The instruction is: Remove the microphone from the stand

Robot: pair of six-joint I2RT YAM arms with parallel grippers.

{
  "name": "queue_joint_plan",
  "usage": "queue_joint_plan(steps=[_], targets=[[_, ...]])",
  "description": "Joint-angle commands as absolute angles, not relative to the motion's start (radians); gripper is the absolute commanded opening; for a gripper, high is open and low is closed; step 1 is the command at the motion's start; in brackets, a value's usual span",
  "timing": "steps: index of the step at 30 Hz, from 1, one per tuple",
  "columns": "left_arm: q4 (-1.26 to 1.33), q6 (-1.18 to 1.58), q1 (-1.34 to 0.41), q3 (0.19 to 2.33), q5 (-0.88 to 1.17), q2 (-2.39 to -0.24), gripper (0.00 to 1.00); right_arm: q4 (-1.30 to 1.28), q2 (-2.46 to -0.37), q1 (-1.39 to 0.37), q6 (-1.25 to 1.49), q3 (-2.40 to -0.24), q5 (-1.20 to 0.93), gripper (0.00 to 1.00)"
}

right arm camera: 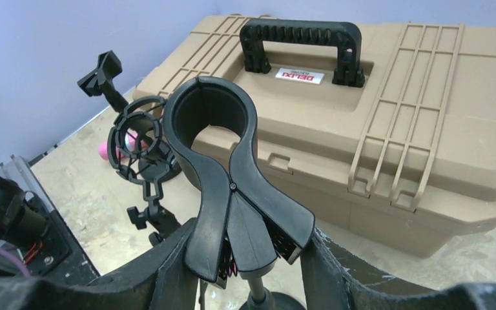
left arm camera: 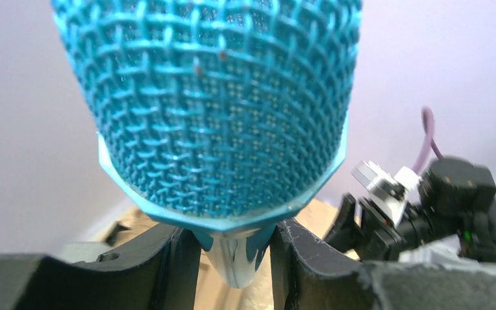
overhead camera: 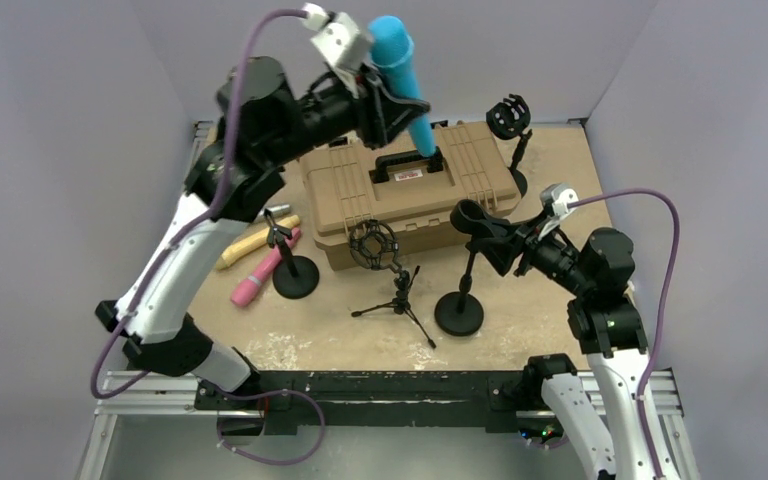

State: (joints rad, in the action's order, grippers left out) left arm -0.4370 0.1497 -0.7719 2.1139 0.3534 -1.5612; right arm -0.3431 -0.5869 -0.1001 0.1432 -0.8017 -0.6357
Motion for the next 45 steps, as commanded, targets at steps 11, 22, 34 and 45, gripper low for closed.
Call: queue_joint_plan(steps=[11,22,34,45], targets=[[-0.610,0.075,-0.561,1.771,-0.589,-1.119,0.00,-0.271,-0.556,-0.102,0.158,-0.810,-0.577,0.00],[-0.602,0.664,-0.113,1.299,-0.649,-0.943,0.00,-0.273,-0.532,-0.102,0.160,-0.808,-0.570,0.00],[-0.683,1.390,0.122,0.928,-0.521,-0.931,0.00,-0.267,-0.515,-0.103,0.163,-0.806,-0.573,0.00],[-0.433,1.745,0.136,0.863,-0.198,-1.203,0.00,-0.270,-0.513,-0.103,0.164,-0.806,-0.568,0.00]])
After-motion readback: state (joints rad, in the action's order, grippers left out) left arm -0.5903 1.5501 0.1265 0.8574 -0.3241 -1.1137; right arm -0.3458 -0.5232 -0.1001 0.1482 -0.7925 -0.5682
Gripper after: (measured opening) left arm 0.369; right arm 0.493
